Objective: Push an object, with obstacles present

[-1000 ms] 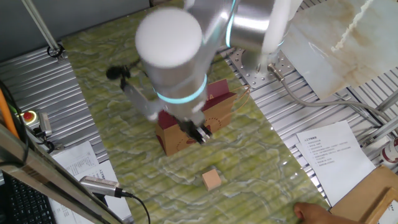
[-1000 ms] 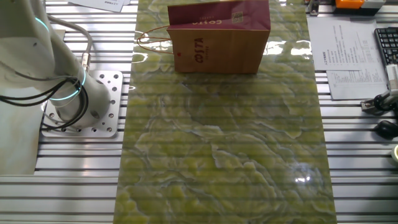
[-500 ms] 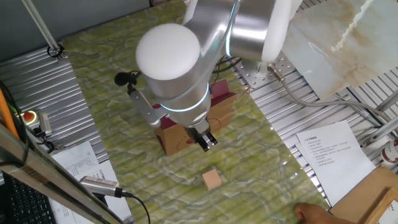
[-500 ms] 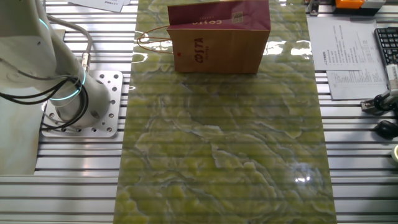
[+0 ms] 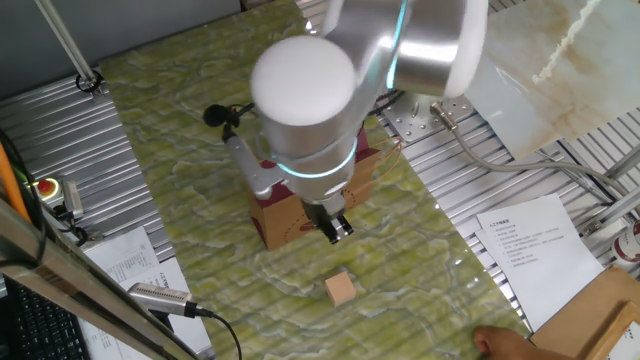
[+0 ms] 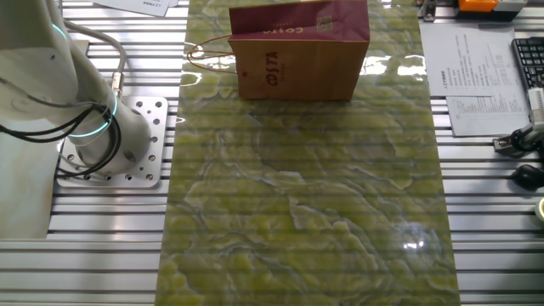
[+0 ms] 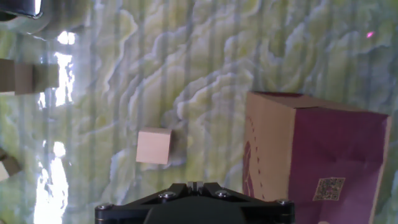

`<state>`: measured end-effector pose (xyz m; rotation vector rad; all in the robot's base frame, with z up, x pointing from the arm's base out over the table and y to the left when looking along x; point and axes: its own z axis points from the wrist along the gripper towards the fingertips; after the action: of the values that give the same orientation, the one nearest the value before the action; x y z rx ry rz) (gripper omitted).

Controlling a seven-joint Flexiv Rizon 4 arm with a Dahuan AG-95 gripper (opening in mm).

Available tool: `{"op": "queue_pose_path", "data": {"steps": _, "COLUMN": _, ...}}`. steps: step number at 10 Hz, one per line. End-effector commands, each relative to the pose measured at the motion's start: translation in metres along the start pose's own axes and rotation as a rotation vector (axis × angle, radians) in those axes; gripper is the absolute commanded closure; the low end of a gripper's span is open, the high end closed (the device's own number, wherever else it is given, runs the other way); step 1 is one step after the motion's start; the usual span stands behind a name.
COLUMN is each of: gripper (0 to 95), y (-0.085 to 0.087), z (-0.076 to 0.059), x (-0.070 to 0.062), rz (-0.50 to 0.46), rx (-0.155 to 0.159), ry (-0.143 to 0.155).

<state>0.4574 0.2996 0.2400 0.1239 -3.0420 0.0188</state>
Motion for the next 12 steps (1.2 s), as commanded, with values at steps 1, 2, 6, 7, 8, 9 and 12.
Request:
{"op": "queue_pose_path", "data": {"steps": 1, "gripper": 95.0, "y": 0.014, "z": 0.018, "x": 0.023, "rz": -0.085, "rx": -0.011, "ry": 0.012}}
{"op": "queue_pose_path", "data": {"steps": 2, "gripper": 95.0, "y": 0.019, "z": 0.025, "x": 0.031, "rz": -0.080, "rx": -0.012, "ry": 0.008}}
{"op": "queue_pose_path", "data": {"steps": 6, "gripper": 95.0, "y": 0.044, "z": 0.046, "x": 0.044, "rz": -0.037, "rx": -0.014, "ry": -0.004}}
{"op": "queue_pose_path", "data": {"steps": 7, "gripper": 95.0, "y": 0.048, "z": 0.052, "x": 0.045, "rz": -0.024, "rx": -0.014, "ry": -0.008}}
{"op": "queue_pose_path", "data": {"steps": 8, "gripper": 95.0, "y": 0.050, "z": 0.060, "x": 0.045, "rz": -0.020, "rx": -0.013, "ry": -0.009}}
{"op": "queue_pose_path", "data": {"steps": 9, "gripper": 95.0, "y": 0.050, "z": 0.066, "x": 0.045, "rz": -0.021, "rx": -0.014, "ry": -0.012}}
{"op": "queue_pose_path", "data": {"steps": 12, "gripper": 95.0, "y": 0.051, "z": 0.078, "x": 0.045, "rz": -0.011, "rx": -0.012, "ry": -0.016}}
